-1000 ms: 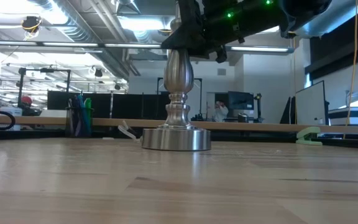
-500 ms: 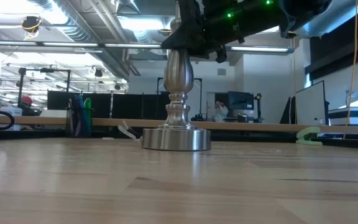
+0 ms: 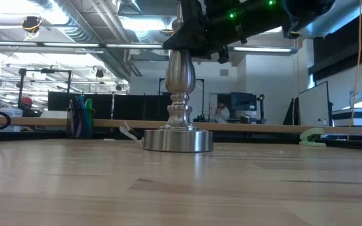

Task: Screw lightbulb
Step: Remove the lightbulb from the silver lamp

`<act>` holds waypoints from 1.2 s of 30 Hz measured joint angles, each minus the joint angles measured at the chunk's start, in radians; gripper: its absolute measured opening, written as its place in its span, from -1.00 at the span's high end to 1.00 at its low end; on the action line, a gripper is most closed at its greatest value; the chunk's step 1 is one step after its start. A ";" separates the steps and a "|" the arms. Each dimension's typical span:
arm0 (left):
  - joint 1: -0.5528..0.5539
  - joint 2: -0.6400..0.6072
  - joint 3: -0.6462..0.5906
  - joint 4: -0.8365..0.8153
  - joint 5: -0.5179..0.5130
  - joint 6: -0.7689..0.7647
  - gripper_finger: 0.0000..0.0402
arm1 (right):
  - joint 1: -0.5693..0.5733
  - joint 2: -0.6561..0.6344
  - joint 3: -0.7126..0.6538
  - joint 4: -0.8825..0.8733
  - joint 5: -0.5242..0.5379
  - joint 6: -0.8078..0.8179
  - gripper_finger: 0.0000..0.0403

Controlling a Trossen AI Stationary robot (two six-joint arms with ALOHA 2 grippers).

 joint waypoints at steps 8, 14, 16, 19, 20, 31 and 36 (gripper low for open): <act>0.100 0.107 0.094 0.014 0.221 0.004 -0.50 | 0.000 0.000 0.000 -0.001 -0.004 0.004 0.32; 0.093 0.112 0.127 -0.001 0.222 0.016 -0.67 | 0.000 0.000 0.000 0.000 -0.004 0.007 0.32; 0.077 0.135 0.128 0.001 0.221 0.034 -0.69 | 0.000 0.000 0.000 -0.001 -0.004 0.008 0.32; 0.065 0.175 0.127 0.015 0.218 0.060 -0.68 | 0.002 0.000 0.000 0.000 -0.004 0.009 0.32; 0.065 0.186 0.127 0.022 0.218 0.064 -0.67 | 0.002 0.000 0.000 -0.001 -0.005 0.009 0.32; 0.020 0.190 0.127 0.025 0.037 0.004 -0.37 | 0.002 0.000 0.000 0.000 0.006 0.009 0.32; -0.066 0.183 0.128 0.019 -0.279 -0.080 -0.26 | 0.002 0.001 0.002 0.004 0.060 0.025 0.32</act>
